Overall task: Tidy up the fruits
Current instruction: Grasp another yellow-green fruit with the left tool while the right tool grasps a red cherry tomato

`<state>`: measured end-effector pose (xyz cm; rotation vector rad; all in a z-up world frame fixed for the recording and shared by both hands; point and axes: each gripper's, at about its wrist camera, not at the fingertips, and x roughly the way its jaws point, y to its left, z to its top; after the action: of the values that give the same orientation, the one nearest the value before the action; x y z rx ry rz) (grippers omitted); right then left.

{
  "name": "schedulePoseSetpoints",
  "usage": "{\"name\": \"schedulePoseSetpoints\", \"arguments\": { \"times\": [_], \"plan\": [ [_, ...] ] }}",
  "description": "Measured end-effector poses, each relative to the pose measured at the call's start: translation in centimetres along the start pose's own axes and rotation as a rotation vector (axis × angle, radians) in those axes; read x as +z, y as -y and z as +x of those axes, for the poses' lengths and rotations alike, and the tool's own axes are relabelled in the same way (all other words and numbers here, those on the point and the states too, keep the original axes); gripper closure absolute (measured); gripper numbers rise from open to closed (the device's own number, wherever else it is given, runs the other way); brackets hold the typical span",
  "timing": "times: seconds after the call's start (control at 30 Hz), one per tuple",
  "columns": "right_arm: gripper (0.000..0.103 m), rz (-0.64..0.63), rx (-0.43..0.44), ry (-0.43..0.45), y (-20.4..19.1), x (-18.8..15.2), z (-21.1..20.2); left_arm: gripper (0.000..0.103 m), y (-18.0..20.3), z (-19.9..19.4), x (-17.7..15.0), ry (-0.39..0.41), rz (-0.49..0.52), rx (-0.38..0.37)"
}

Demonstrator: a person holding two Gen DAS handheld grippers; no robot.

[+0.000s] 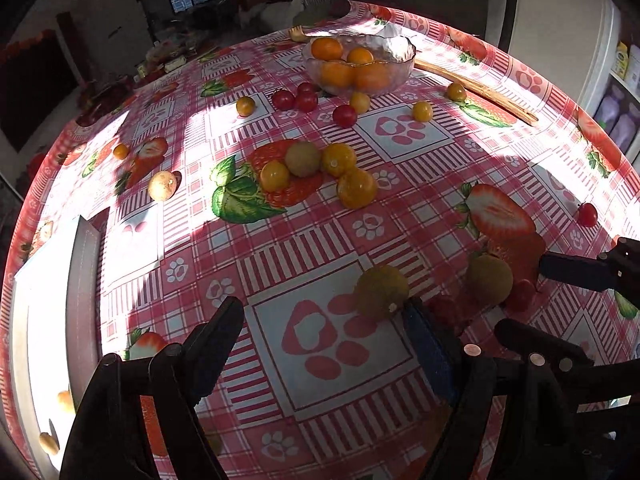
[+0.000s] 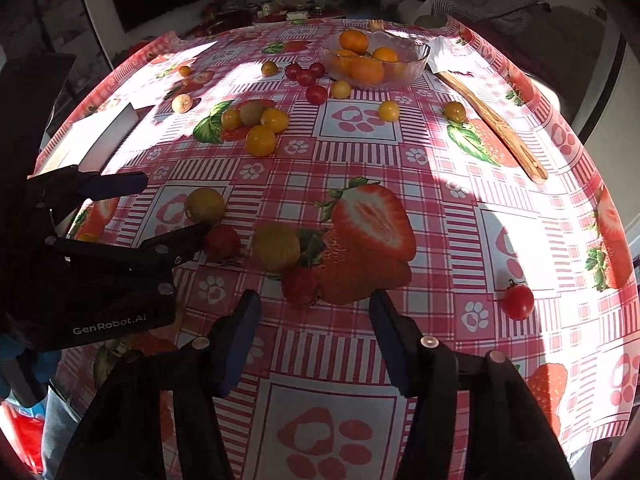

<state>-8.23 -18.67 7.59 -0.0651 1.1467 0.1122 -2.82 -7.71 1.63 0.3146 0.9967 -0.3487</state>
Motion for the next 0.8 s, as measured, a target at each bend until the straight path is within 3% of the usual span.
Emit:
{"name": "schedulePoseSetpoints", "arguments": {
  "times": [0.1, 0.17, 0.2, 0.27, 0.37, 0.5, 0.8],
  "plan": [
    [0.056, -0.018, -0.017, 0.014, -0.1, 0.4, 0.3, 0.034, 0.1, 0.2, 0.6, 0.002, -0.005, -0.020],
    [0.070, -0.014, -0.020, 0.017, 0.2, 0.7, 0.4, 0.036, 0.1, 0.4, 1.0, 0.001, -0.010, -0.014],
    [0.073, -0.006, -0.018, 0.017, 0.5, 0.9, 0.4, 0.043, 0.1, 0.6, 1.3, -0.002, -0.017, -0.026],
    [0.080, 0.015, -0.008, 0.014, 1.1, 1.2, 0.5, 0.047, -0.1, 0.8, 1.5, -0.016, -0.038, -0.043],
    [0.082, 0.035, 0.000, 0.010, 1.5, 1.4, 0.5, 0.052, -0.3, 0.8, 1.4, -0.019, -0.053, -0.069],
    [0.082, 0.036, -0.004, 0.012, 1.3, 1.4, 0.5, 0.075, 0.1, 0.4, 1.1, -0.010, -0.049, -0.084],
    [0.083, 0.115, 0.055, 0.021, 2.6, 1.1, -0.8, 0.075, -0.9, -0.7, -0.4, -0.010, -0.114, -0.105]
  ]
}}
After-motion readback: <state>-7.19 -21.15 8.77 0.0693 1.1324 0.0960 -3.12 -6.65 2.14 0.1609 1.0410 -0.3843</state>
